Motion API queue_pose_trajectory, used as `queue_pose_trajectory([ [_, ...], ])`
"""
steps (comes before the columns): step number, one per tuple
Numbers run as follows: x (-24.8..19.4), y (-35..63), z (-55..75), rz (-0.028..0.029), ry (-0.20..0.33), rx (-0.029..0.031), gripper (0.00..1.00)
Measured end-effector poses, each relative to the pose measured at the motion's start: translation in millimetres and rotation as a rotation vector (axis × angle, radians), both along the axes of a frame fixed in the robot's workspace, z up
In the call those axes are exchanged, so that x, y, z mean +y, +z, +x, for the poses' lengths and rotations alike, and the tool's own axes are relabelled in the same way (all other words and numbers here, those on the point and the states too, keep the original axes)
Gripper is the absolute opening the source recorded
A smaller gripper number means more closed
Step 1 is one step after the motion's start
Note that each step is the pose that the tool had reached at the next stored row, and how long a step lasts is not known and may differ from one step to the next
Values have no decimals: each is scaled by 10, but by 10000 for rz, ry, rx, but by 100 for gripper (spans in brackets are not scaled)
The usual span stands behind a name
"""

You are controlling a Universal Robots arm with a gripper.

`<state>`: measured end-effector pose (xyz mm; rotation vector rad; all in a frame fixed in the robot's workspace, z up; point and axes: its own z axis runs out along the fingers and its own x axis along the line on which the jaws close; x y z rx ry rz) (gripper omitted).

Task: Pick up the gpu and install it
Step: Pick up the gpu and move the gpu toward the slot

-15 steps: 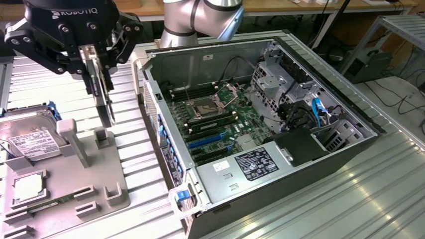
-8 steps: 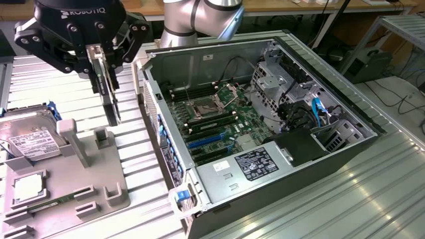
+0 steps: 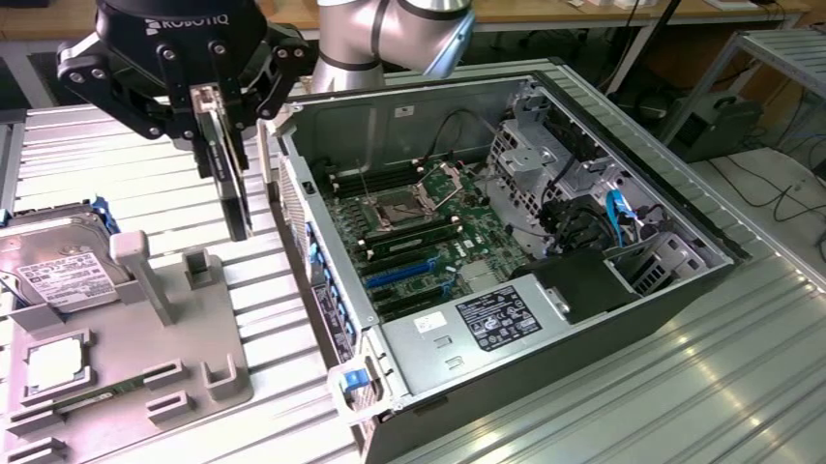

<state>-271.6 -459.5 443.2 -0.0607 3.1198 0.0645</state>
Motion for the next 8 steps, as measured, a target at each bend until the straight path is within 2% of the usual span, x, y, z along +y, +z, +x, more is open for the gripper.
queue_pose_trajectory([
  [8, 0, 0, 98, 0, 0, 0, 28],
])
